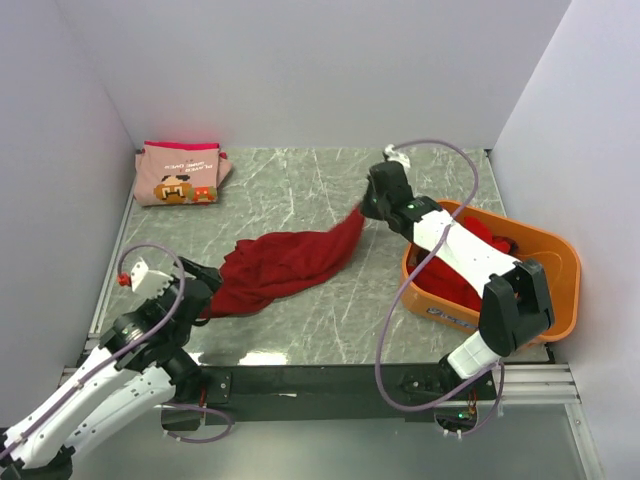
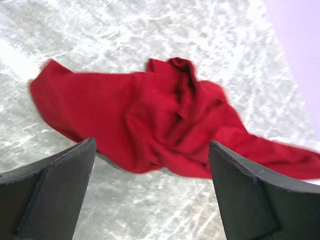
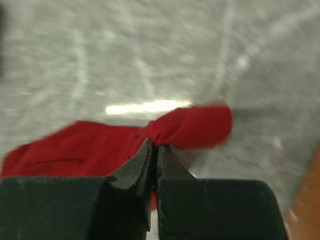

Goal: Fold and stack the t-shirts
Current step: Move the tshirt to the center of the board, then flatten the tshirt out

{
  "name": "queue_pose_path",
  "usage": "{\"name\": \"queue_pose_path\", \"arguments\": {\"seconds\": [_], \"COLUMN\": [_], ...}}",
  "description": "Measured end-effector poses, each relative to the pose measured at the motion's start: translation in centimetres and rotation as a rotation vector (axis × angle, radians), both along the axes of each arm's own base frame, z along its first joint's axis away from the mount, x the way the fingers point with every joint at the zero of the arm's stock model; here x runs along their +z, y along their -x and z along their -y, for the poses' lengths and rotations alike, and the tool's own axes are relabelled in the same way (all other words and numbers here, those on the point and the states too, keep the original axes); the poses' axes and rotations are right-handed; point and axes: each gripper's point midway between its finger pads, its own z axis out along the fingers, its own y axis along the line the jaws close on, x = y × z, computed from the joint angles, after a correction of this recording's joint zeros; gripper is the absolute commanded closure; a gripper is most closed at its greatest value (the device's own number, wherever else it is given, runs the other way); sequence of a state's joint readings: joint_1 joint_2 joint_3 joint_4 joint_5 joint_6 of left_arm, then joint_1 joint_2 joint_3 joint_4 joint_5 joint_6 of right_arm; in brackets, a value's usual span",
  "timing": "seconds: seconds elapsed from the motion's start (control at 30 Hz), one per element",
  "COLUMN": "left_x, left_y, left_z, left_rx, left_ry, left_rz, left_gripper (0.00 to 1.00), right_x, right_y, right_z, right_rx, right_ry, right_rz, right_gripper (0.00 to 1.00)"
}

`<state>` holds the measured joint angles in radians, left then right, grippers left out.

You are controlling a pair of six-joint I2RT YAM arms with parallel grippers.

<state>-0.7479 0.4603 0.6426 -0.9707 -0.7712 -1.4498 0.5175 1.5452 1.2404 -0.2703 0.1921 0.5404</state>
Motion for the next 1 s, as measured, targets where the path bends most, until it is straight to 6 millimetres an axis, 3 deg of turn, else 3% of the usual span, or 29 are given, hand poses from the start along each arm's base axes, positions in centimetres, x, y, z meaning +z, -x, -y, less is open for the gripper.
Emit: {"name": "queue_pose_path", "arguments": {"seconds": [0.03,0.1,0.23,0.33,0.4,0.43,0.6,0.7,0.87,1.0], "left_x": [-0.2,-1.0,-2.8,-4.3,-5.3,-5.8,-9.4,-10.9,-12.6,-14.1], "left_y": [-0.1,-0.3,-0.9,-1.3,-1.8,-2.2,-2.9,-2.6,-2.6,-2.4], "left_z": [0.1,0.4,1.1,1.3,1.1,0.9,-1.1,-1.4,-1.1,-1.2], "left_rx": [0.003,0.004,0.012,0.023,0.044,0.054,0.111,0.101,0.073,0.065], "left_ry": [-0.005,-0.024,-0.074,-0.111,-0.116,-0.112,-0.073,-0.064,-0.043,-0.040], "left_rz": [-0.010,-0.042,-0.124,-0.193,-0.235,-0.255,-0.382,-0.435,-0.479,-0.514], "left_gripper": [0.01,0.01,0.01,0.01,0.00,0.01,0.01,0.01,0.01,0.10], "right_x": [-1.8,-3.4,-3.0,-2.9,-3.0,-3.0,-3.5,-3.4,-3.0,-4.0], "right_y": [0.3,0.9,1.0,0.7,0.2,0.0,0.2,1.0,4.5,7.9], "right_z": [1.6,2.7,1.9,1.5,1.7,1.8,2.8,2.0,-4.2,-9.8], "right_rx": [-0.034,-0.054,-0.032,-0.023,-0.036,-0.042,-0.050,-0.003,0.262,0.490], "right_ry": [0.024,0.049,0.049,0.062,0.078,0.092,0.189,0.237,0.204,0.191], "right_rz": [-0.047,-0.095,-0.085,-0.080,-0.082,-0.083,-0.096,-0.087,-0.072,-0.072], "right_gripper": [1.00,1.00,1.00,0.73,0.45,0.19,0.17,0.17,0.17,0.20]}}
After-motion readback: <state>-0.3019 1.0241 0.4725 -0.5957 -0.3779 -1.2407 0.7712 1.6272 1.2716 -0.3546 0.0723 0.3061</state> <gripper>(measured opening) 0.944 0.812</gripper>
